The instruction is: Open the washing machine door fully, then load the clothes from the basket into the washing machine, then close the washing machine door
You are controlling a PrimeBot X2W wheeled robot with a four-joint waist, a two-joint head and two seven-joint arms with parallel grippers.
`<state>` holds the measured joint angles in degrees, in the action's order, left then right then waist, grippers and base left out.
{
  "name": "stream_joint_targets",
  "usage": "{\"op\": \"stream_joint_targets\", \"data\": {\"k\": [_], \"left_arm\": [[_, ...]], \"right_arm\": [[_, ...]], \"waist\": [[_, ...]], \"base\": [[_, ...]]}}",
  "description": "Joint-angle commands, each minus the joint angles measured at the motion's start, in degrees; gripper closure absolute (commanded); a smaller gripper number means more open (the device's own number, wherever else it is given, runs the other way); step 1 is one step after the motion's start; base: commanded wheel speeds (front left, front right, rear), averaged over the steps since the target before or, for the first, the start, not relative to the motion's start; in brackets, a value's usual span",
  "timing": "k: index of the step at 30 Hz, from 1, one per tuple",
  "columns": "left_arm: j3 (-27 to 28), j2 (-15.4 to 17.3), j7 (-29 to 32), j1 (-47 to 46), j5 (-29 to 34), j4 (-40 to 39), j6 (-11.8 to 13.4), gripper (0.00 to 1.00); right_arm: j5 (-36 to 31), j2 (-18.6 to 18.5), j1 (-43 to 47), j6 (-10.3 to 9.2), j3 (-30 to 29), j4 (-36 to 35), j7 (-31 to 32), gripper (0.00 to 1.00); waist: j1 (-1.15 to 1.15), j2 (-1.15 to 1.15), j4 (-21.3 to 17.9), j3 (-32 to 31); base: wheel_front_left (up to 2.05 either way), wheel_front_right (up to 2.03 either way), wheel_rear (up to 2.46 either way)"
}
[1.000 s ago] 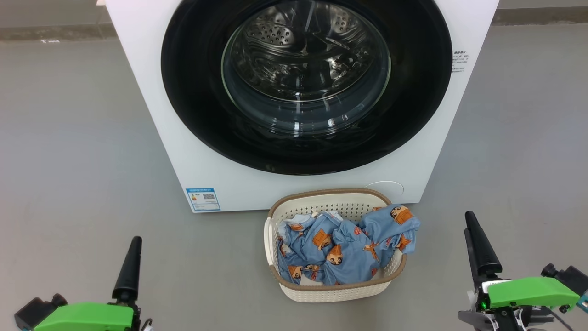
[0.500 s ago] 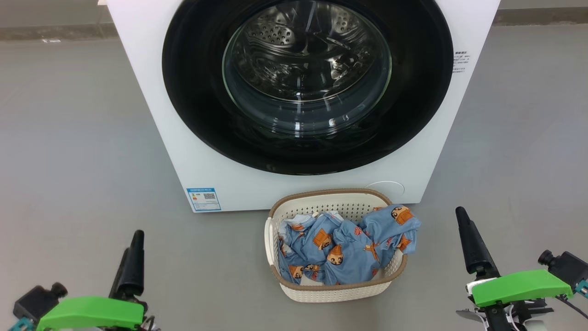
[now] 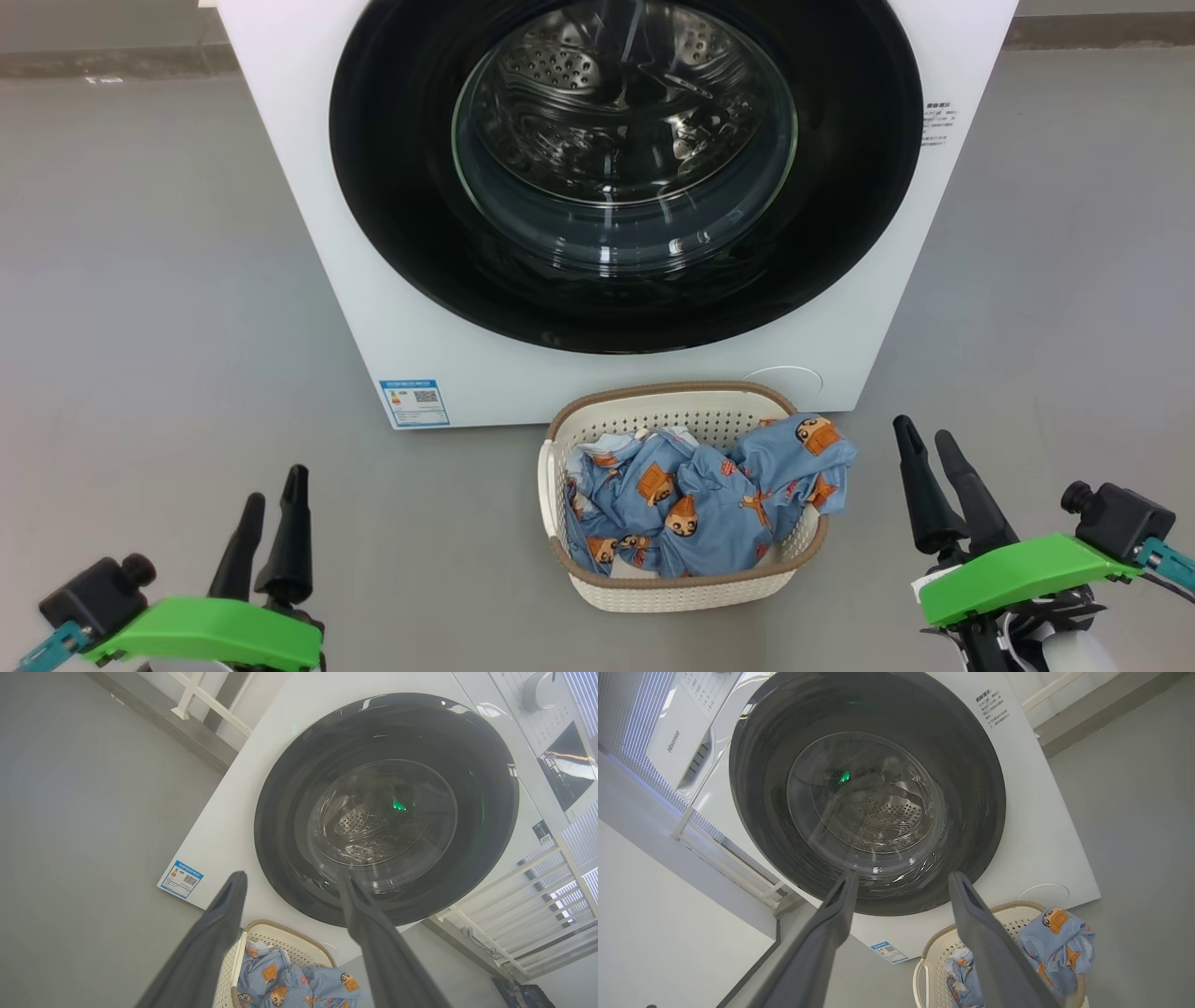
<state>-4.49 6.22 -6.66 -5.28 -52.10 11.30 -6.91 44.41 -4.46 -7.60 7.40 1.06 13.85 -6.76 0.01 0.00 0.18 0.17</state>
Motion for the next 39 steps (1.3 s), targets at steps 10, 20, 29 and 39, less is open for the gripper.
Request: {"op": "stream_joint_targets", "data": {"k": [10, 20, 29, 39], "left_arm": [[1.9, 1.0, -2.4, -3.7, 12.9, 0.2, -0.5, 0.00], [1.5, 1.1, -4.1, -4.2, 19.4, 1.3, -0.5, 0.00], [1.6, 1.6, -5.5, -4.4, 24.6, 1.8, -0.5, 0.00], [1.5, 1.7, -7.2, -4.6, 31.3, 1.3, -0.6, 0.00]], "right_arm": [[-11.3, -0.2, -3.5, 0.06, 0.6, -0.9, -2.5, 0.00], [-19.7, 0.3, -4.3, 0.07, 0.3, -0.5, -4.1, 0.00], [-25.8, 0.6, -4.9, 0.08, 0.1, 0.2, -5.5, 0.00], [-32.6, 0.8, -5.9, 0.08, 0.6, 1.1, -7.2, 0.00]], "waist": [[-0.01, 0.00, 0.1, 0.1], [-0.01, 0.00, 0.2, 0.0], [-0.01, 0.00, 0.4, -0.1], [-0.01, 0.00, 0.6, -0.2]], "base": [[0.00, 0.00, 0.00], [0.00, 0.00, 0.00], [0.00, 0.00, 0.00], [0.00, 0.00, 0.00]]}}
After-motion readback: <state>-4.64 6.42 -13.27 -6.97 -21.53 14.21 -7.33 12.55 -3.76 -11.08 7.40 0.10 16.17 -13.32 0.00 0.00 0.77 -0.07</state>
